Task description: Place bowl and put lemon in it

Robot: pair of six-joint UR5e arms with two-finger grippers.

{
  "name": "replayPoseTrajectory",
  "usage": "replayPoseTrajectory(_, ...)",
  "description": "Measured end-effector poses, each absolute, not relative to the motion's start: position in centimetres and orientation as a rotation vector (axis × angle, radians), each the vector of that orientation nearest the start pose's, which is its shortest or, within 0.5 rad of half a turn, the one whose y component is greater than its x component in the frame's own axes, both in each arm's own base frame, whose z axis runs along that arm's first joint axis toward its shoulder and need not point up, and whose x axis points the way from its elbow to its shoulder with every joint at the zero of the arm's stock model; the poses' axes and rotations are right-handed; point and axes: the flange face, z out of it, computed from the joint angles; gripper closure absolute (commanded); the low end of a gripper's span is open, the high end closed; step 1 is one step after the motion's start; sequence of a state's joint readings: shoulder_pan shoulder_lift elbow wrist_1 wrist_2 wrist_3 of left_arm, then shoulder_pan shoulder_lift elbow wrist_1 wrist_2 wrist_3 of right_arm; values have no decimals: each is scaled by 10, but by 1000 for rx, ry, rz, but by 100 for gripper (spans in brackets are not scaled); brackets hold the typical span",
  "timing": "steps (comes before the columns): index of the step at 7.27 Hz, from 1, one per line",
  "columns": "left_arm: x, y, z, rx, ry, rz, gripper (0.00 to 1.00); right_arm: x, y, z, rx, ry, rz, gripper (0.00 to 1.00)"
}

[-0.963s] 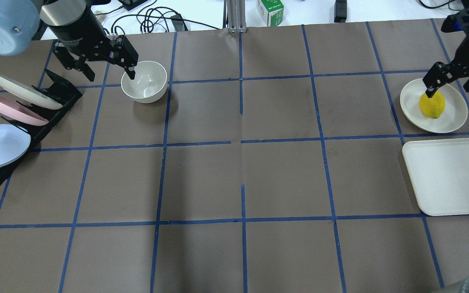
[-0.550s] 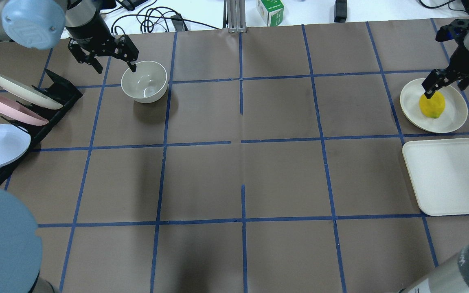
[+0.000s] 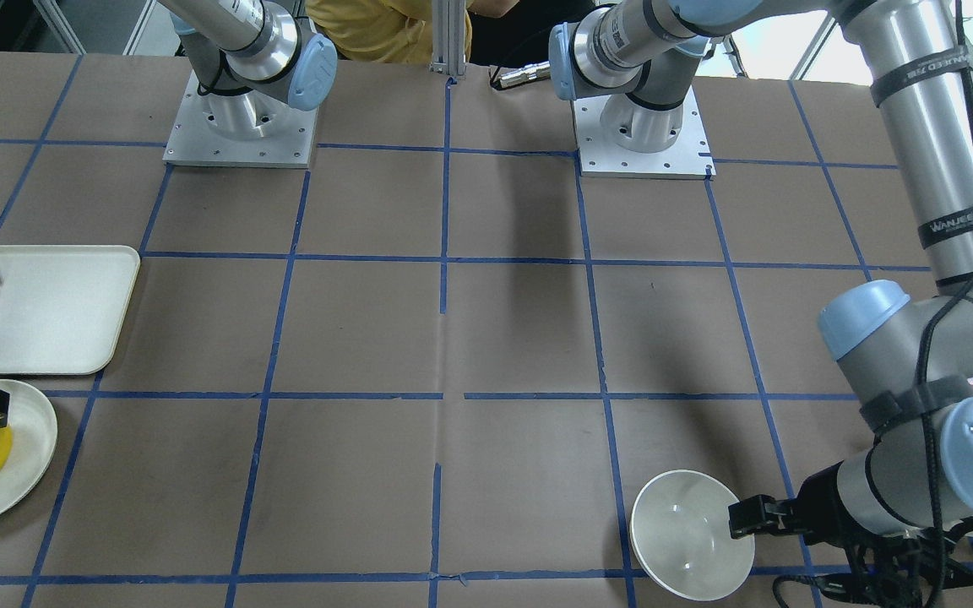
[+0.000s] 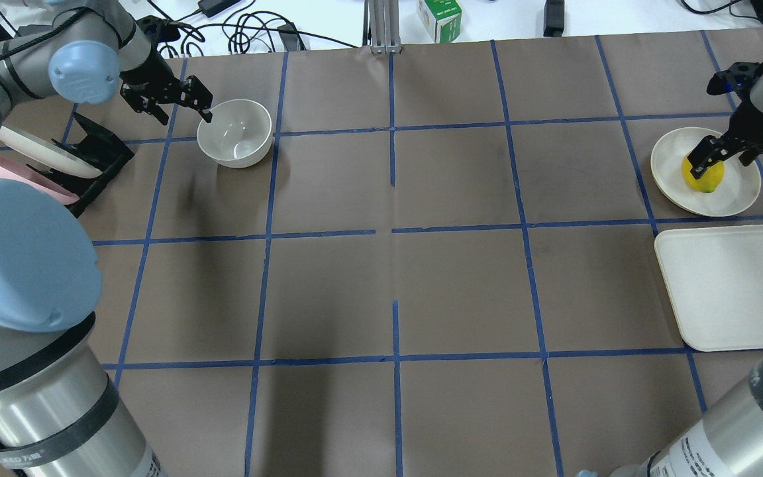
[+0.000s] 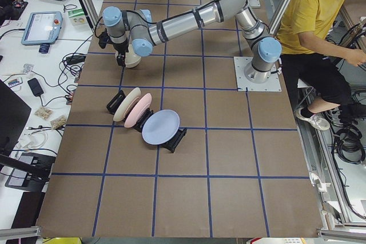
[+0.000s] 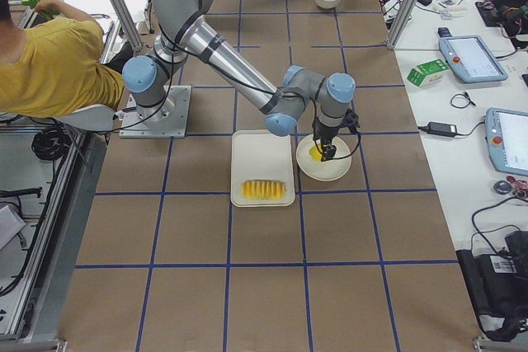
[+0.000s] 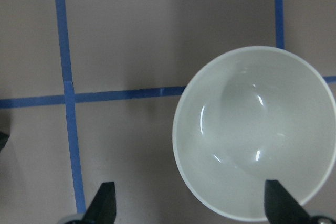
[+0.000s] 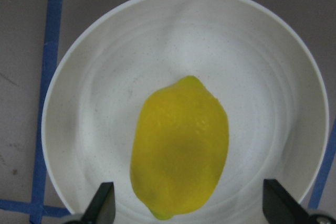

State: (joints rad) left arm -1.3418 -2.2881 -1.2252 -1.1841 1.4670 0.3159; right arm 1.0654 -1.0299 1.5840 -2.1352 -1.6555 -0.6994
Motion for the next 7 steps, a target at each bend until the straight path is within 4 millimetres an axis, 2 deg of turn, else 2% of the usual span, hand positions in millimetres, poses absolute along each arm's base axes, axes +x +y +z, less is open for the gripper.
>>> replayPoseTrajectory(1,31,-764,221,152,3234,-59,32,-208,-633,213,-303,3194,78,56)
replayPoseTrajectory(2,30,-764,208,151,3239,-35,56,-209,-635,206,-283,3190,89,100)
replayPoseTrajectory(3,28,-762,202,149,3245,-4,71,-209,-635,204,-246,3194,95,100)
replayPoseTrajectory(5,26,-760,202,153,3253,22,100,-210,-635,207,-189,3206,92,100)
replayPoseTrajectory(7,23,-758,209,156,3259,29,100,-206,-634,220,-116,3218,69,100)
